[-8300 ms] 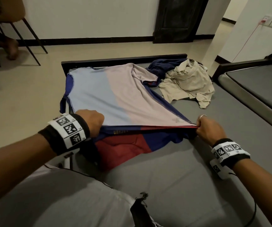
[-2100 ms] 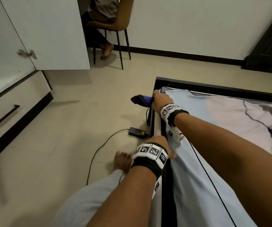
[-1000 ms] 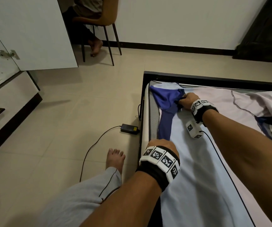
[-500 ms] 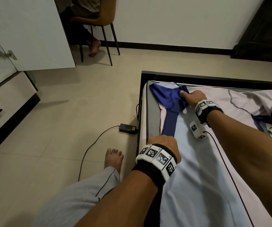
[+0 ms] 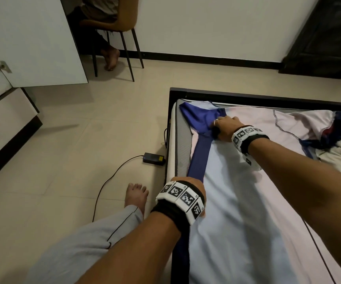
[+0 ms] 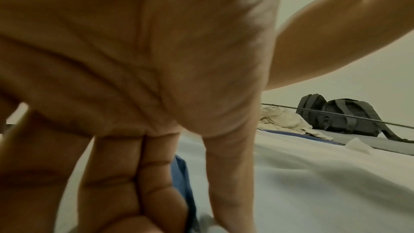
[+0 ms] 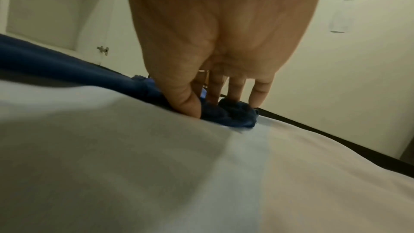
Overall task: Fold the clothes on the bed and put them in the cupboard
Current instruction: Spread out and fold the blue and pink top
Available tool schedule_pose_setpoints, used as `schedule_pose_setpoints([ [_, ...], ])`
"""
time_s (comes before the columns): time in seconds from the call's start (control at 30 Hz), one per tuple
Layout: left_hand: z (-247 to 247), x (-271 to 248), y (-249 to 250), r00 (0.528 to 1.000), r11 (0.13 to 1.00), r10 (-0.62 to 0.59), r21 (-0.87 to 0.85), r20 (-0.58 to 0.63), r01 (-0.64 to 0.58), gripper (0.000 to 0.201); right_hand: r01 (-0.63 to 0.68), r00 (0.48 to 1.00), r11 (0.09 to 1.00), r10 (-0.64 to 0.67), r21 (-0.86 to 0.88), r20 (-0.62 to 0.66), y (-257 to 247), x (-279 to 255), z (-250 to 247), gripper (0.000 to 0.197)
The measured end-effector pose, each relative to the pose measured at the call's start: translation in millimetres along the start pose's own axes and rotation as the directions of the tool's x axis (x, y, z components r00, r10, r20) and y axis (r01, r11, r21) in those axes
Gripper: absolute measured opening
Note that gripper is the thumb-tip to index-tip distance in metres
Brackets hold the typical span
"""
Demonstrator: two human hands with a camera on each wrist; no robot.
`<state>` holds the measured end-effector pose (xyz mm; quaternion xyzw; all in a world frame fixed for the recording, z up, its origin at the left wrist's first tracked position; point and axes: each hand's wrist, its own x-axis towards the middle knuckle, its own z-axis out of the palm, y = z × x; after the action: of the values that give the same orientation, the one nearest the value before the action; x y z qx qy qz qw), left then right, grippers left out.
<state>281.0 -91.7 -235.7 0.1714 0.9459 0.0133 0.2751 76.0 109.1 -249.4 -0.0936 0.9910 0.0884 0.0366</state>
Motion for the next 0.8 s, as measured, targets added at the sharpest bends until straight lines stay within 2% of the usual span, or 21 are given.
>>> schedule_pose_setpoints([
  [0.07, 5, -9, -2, 0.999, 0.999, 0.037, 0.0, -0.026, -0.037, 0.048, -0.015, 0.999, 0.995, 0.011, -0.1, -0.043, 0, -6, -2, 0.038],
  [0.2, 15, -26, -5, 0.999, 0.999, 0.043, -0.001, 0.002, -0.043, 0.039, -0.089, 0.995, 0.961, 0.073, -0.261, -0.07, -2, -24, -5, 0.051],
  [0.3, 23, -40, -4, 0.997, 0.996, 0.072, 0.05, 0.027, -0.073, 0.028, -0.063, 0.992, 0.94, 0.023, -0.335, -0.121, -5, -41, -12, 0.045],
  [0.33, 26, -44, -4, 0.997, 0.995, 0.074, 0.063, 0.006, -0.074, 0.03, -0.041, 0.994, 0.944, 0.005, -0.328, -0.111, -7, -47, -12, 0.042],
  [0.43, 37, -52, -7, 0.998, 0.997, 0.06, 0.054, -0.035, -0.058, 0.039, -0.018, 0.999, 0.977, 0.026, -0.213, 0.038, -16, -64, -2, 0.039],
  [0.5, 40, -56, -8, 0.999, 0.998, 0.042, 0.043, 0.003, -0.042, 0.043, -0.017, 0.998, 0.976, 0.03, -0.219, 0.052, -21, -73, 4, 0.038],
  [0.57, 36, -61, -8, 0.997, 0.999, 0.029, 0.026, 0.065, -0.03, 0.035, -0.019, 0.999, 0.967, 0.028, -0.256, 0.03, -26, -76, 5, 0.033],
  [0.67, 25, -68, -5, 0.991, 0.997, 0.0, -0.074, 0.133, 0.01, 0.022, -0.032, 0.999, 0.932, 0.044, -0.361, 0.025, -38, -77, 5, 0.033],
  [0.8, 19, -81, -1, 0.996, 0.961, -0.011, -0.275, 0.088, 0.035, 0.027, -0.016, 1.0, 0.9, 0.006, -0.435, -0.024, -50, -81, 5, 0.031],
])
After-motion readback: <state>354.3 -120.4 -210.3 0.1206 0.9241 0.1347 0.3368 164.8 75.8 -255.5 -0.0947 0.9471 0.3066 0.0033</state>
